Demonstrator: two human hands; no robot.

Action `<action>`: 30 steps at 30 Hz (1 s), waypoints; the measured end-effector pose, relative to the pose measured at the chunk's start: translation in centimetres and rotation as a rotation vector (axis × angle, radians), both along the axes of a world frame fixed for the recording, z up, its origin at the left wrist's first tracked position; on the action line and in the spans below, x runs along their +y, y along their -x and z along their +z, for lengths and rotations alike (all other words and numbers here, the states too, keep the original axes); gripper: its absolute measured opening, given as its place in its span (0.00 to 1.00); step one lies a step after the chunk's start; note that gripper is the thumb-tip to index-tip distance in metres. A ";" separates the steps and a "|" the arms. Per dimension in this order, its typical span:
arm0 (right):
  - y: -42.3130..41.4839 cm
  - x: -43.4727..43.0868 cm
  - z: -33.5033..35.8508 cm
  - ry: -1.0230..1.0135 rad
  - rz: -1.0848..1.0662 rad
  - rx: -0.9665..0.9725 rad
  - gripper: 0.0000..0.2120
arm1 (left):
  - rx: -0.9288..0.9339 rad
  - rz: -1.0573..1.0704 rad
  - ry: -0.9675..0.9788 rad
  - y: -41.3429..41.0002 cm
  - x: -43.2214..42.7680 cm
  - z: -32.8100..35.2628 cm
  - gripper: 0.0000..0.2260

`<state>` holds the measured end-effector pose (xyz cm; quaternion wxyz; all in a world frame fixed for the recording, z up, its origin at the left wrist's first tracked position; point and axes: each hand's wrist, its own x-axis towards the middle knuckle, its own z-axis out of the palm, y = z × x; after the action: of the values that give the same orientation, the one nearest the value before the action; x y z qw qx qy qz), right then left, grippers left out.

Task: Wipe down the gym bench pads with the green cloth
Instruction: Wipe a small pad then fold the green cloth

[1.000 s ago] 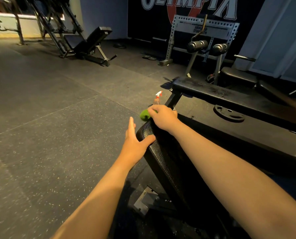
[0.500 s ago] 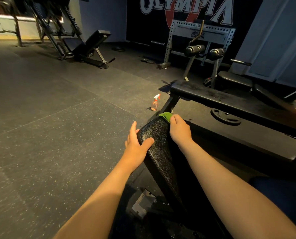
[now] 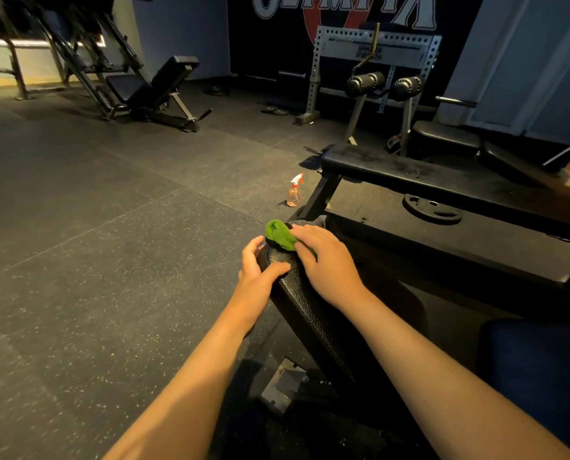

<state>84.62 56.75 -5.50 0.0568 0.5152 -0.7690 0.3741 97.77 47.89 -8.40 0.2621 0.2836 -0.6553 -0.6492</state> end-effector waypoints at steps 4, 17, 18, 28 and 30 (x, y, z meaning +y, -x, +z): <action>2.8 -1.1 0.8 -0.033 -0.120 -0.168 0.16 | 0.070 -0.038 -0.040 -0.5 0.3 0.0 0.28; -5.6 0.6 0.0 0.118 -0.025 -0.113 0.15 | 0.250 0.000 -0.178 -1.1 0.9 -0.3 0.18; -5.6 1.0 -0.1 0.107 0.007 -0.070 0.15 | 0.270 0.023 -0.216 -1.3 0.9 -0.4 0.16; 0.4 -3.3 2.0 -0.034 -0.174 -0.128 0.15 | 0.271 0.217 -0.355 -2.5 1.6 -0.2 0.18; -1.2 -3.3 1.8 -0.043 -0.138 -0.074 0.15 | 0.319 0.225 -0.464 -2.9 1.5 -0.4 0.20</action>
<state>85.80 53.48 -3.70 0.0430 0.4479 -0.8121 0.3716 100.68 49.37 -8.83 0.3601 0.3012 -0.4045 -0.7849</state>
